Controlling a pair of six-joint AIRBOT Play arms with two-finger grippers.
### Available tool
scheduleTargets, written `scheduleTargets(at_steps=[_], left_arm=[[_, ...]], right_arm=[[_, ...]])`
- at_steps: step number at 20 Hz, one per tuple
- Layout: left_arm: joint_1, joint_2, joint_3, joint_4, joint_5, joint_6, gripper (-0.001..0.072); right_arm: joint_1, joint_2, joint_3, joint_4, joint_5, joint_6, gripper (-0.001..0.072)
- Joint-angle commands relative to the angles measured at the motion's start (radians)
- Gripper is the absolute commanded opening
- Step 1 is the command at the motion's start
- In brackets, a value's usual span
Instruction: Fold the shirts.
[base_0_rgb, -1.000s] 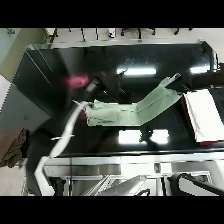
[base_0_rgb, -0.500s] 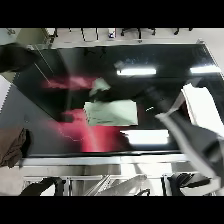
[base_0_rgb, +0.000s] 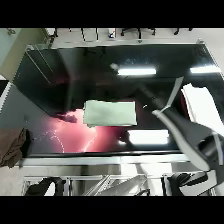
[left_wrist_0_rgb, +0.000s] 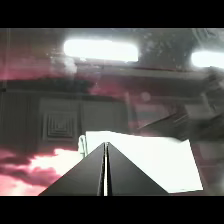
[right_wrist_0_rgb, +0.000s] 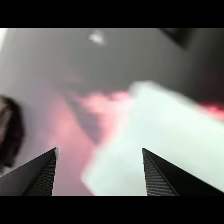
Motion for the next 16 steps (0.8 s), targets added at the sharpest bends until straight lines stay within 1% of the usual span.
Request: scheduleTargets(at_steps=[1, 2, 3, 4, 6, 7, 9, 11, 15, 16], left_arm=[[0.006, 0.062, -0.096, 0.002, -0.034, -0.001, 0.0014], [0.006, 0.071, -0.110, 0.002, -0.031, -0.001, 0.0014], [0.007, 0.079, -0.120, 0.003, -0.027, -0.001, 0.0014], [0.006, 0.080, -0.124, 0.002, -0.021, -0.001, 0.0014], [0.006, 0.080, -0.123, 0.001, -0.015, -0.001, 0.0014], [0.006, 0.079, -0.123, 0.001, -0.015, -0.001, 0.0014], [0.006, 0.079, -0.123, 0.001, -0.015, -0.001, 0.0014], [0.006, 0.079, -0.123, 0.001, -0.015, -0.001, 0.0014], [0.006, 0.079, -0.124, 0.001, -0.015, -0.001, 0.0013], [0.006, 0.079, -0.123, 0.001, -0.015, -0.001, 0.0014]], right_arm=[[-0.298, 0.081, -0.005, -0.116, -0.407, 0.034, 0.0611], [-0.367, 0.077, -0.032, -0.140, -0.478, 0.033, 0.0612], [-0.414, 0.070, -0.075, -0.142, -0.505, 0.012, 0.0635], [-0.449, 0.061, -0.135, -0.142, -0.508, 0.005, 0.0676], [-0.474, 0.025, -0.233, -0.134, -0.482, -0.044, 0.0680], [-0.473, 0.000, -0.266, -0.123, -0.467, -0.062, 0.0680], [-0.459, -0.060, -0.309, -0.021, -0.441, -0.126, 0.0680], [-0.431, -0.117, -0.312, 0.060, -0.414, -0.159, 0.0680], [-0.340, -0.168, -0.312, 0.085, -0.330, -0.162, 0.0679], [-0.318, -0.169, -0.311, 0.100, -0.309, -0.162, 0.0662]])
